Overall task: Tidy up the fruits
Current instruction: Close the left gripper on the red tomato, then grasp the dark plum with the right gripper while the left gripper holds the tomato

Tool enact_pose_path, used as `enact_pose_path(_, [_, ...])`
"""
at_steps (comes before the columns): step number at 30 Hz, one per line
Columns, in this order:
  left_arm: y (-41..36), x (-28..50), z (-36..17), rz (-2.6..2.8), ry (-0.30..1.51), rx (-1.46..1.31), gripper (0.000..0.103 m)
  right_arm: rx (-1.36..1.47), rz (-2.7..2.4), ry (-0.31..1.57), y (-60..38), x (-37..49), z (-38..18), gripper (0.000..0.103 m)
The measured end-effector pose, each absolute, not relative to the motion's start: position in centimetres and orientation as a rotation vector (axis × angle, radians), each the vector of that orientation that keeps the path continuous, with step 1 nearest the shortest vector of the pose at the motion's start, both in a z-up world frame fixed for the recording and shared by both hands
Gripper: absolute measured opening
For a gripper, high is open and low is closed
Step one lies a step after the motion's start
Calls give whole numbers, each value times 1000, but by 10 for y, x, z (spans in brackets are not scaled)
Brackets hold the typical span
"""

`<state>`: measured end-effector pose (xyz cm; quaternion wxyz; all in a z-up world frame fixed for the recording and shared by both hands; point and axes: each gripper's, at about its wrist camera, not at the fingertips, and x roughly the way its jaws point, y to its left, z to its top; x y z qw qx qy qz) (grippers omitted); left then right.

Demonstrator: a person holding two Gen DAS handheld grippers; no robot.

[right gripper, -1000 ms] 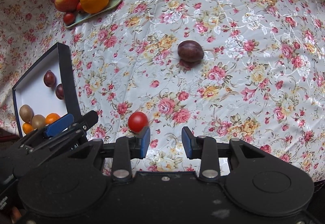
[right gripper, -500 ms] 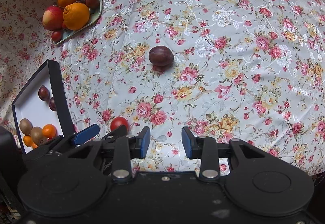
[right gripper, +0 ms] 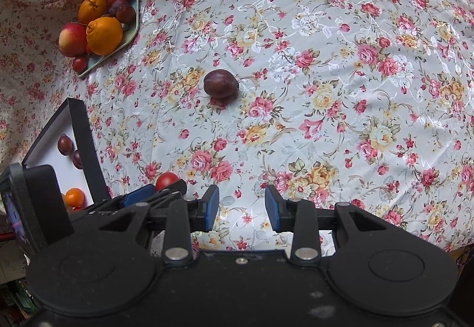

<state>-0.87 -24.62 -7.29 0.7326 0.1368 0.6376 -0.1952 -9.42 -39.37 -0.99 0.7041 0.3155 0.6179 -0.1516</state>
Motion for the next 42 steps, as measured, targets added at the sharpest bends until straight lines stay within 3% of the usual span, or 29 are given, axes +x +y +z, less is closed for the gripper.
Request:
enact_pose_path(19, [-218, 10, -53, -402, 1348, 215, 41, 794, -432, 1415, -410, -85, -35, 37])
enact_pose_path(28, [-188, 24, -38, -387, 1304, 185, 41, 735, -430, 1387, -407, -36, -30, 37])
enact_pose_path(42, [-153, 40, -31, -372, 1311, 99, 41, 736, -448, 1394, -411, 15, -70, 36])
